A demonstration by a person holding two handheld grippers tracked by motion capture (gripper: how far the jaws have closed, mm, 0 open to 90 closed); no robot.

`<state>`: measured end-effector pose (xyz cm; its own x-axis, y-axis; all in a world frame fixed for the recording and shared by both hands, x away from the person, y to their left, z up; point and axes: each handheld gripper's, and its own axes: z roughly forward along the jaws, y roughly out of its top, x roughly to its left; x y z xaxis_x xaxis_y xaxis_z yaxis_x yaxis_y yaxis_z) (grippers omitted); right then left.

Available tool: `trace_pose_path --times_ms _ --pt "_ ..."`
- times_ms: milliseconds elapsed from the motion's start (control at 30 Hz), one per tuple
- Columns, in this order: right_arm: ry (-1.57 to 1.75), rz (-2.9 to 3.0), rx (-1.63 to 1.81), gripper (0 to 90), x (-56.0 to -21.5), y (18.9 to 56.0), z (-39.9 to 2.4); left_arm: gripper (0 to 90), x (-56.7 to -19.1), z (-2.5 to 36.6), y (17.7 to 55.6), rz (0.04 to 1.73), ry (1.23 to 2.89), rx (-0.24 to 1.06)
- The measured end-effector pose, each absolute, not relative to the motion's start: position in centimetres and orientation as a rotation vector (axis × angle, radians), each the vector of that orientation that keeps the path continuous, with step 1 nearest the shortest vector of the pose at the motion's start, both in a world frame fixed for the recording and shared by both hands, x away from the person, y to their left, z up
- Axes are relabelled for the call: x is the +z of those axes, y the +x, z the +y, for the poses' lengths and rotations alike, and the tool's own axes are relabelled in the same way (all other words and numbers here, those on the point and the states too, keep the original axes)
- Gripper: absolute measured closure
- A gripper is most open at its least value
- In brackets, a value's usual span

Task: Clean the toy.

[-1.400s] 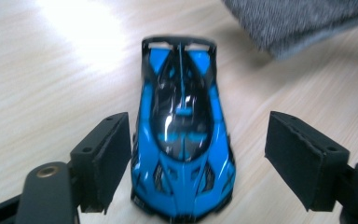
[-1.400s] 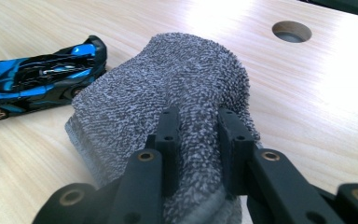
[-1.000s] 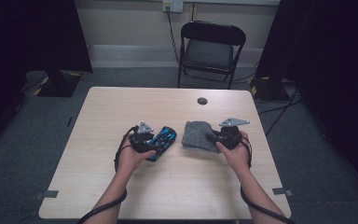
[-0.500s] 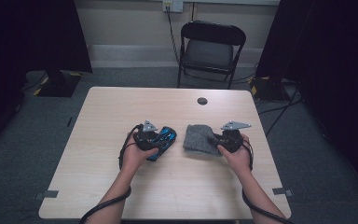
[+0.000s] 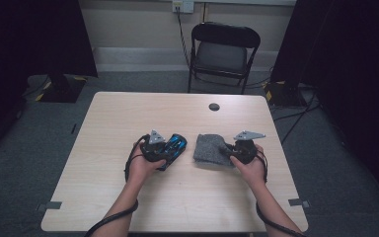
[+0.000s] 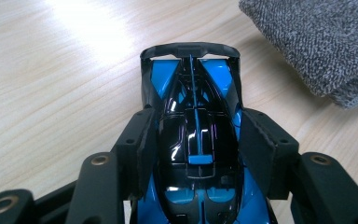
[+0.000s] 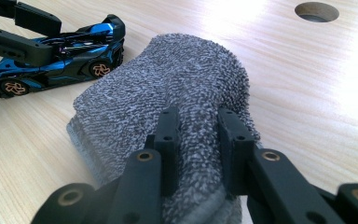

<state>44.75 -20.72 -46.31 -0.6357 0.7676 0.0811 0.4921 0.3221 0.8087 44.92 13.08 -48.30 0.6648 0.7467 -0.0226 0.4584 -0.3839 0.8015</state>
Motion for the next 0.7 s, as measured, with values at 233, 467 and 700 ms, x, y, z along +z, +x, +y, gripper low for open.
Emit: trace_pose_path --times_ms 233,467,700 --pt "1.119 2.279 1.227 72.1 -46.2 44.6 -20.6 47.7 -48.4 13.4 44.9 0.908 2.044 0.429" --pt "1.097 2.279 1.241 72.2 -45.8 44.4 -20.3 48.7 -48.0 13.3 45.0 0.955 2.064 0.405" --pt "1.074 2.288 1.278 72.3 -45.3 44.0 -20.3 49.0 -47.5 12.9 44.9 0.993 2.099 0.413"
